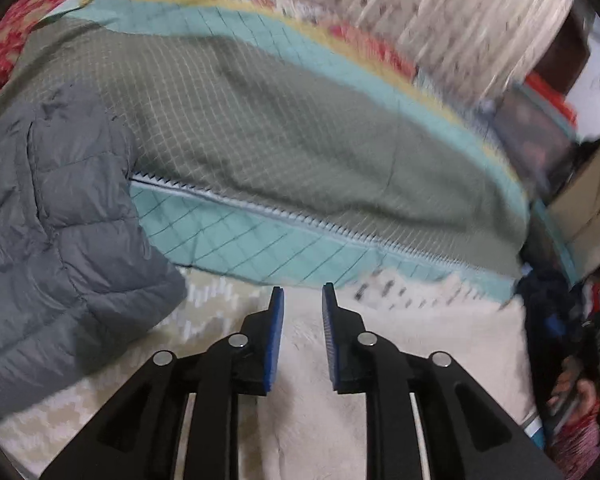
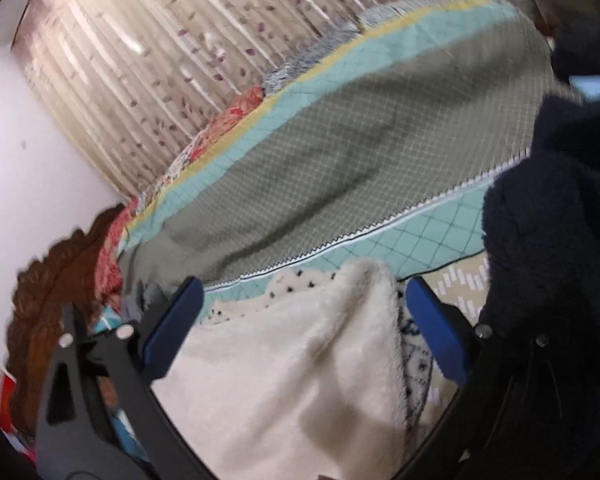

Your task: Fold large clothes

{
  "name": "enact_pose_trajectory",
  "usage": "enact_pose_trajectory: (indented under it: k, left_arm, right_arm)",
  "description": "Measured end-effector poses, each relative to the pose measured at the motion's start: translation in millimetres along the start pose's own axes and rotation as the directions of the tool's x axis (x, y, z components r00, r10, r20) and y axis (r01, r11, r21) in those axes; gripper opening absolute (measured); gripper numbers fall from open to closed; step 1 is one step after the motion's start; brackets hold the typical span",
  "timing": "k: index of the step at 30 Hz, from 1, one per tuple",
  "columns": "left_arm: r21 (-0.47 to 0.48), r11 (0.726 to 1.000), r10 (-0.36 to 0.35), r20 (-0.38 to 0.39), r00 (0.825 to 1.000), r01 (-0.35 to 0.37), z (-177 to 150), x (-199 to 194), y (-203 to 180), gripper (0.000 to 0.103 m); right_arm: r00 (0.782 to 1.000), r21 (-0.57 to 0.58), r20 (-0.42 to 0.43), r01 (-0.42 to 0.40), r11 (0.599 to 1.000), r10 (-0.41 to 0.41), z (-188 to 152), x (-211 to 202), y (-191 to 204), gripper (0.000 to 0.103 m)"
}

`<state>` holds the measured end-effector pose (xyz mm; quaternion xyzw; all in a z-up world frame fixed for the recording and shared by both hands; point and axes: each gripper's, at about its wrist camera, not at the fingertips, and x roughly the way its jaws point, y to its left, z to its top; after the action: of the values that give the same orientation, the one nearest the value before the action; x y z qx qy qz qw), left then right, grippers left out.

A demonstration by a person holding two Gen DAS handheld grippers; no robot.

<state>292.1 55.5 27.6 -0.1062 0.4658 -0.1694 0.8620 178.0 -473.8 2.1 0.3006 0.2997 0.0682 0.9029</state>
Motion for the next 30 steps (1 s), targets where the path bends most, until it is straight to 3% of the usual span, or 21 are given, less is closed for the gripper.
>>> enact_pose_trajectory:
  k: [1,3,5,9,12,15,16,17,18,21,25,27,29,30]
  left_arm:
    - [-0.002,1.000,0.011,0.009,1.000,-0.011,1.3,-4.1,-1.5,0.043]
    - [0.001,0.999,-0.038,0.047,0.998,0.038,-3.6,-20.6,-8.0,0.043]
    - [0.053,0.996,-0.080,0.037,0.996,0.078,-15.4,-27.6,-26.1,0.043]
    - [0.210,0.966,-0.141,-0.073,0.987,0.153,-51.0,-8.9,-82.7,0.043]
    - [0.284,0.938,-0.154,-0.172,0.973,0.198,-72.2,25.6,-115.5,0.043]
    - [0.248,0.944,-0.148,-0.279,0.949,0.220,-77.1,76.2,-124.2,0.043]
    - [0.242,0.952,-0.115,-0.290,0.950,0.189,-72.8,96.4,-121.6,0.043]
    - [0.231,0.960,-0.090,-0.283,0.955,0.158,-66.7,109.2,-116.4,0.043]
    - [0.218,0.967,-0.074,-0.271,0.960,0.135,-60.2,118.0,-112.6,0.043]
    - [0.216,0.975,-0.010,-0.216,0.976,0.057,-42.6,134.1,-110.7,0.041]
    - [0.268,0.963,0.062,-0.170,0.984,-0.014,-34.9,135.3,-124.3,0.041]
    - [0.280,0.960,0.046,-0.147,0.988,-0.003,-29.3,118.6,-130.9,0.041]
    - [0.280,0.959,-0.014,-0.100,0.995,0.041,-25.3,75.3,-127.2,0.041]
    - [0.275,0.959,-0.041,-0.080,0.996,0.062,-25.5,57.0,-122.5,0.041]
  right_arm:
    - [1.000,-0.043,-0.001,0.024,0.999,-0.024,-1.9,-1.7,9.8,0.097]
    - [0.997,-0.195,0.005,0.077,0.978,-0.078,-14.8,-9.5,42.1,0.097]
    - [0.995,-0.330,0.006,0.100,0.939,-0.104,-33.6,-12.3,71.0,0.097]
    - [0.980,-0.444,-0.153,0.047,0.895,-0.128,-62.0,29.3,104.0,0.097]
    - [0.937,-0.413,-0.324,-0.013,0.911,-0.134,-73.8,78.4,107.0,0.086]
    - [0.868,-0.293,-0.480,-0.020,0.956,-0.129,-72.5,129.9,82.0,0.075]
    - [0.854,-0.250,-0.503,0.003,0.968,-0.132,-67.6,142.5,69.7,0.062]
    - [0.854,-0.217,-0.494,0.062,0.974,-0.165,-56.7,153.5,52.9,0.047]
    - [0.861,-0.208,-0.470,0.104,0.973,-0.193,-48.9,155.0,44.7,0.042]
    - [0.885,-0.152,-0.373,0.239,0.959,-0.279,-22.4,153.6,16.3,0.041]
    - [0.883,-0.196,-0.359,0.247,0.949,-0.304,-22.3,153.7,15.8,0.041]
    - [0.883,-0.260,-0.322,0.264,0.929,-0.341,-23.3,141.1,25.8,0.045]
    - [0.896,-0.317,-0.262,0.270,0.909,-0.358,-23.3,114.6,36.6,0.063]
    - [0.901,-0.326,-0.247,0.269,0.906,-0.356,-20.4,105.9,36.7,0.066]
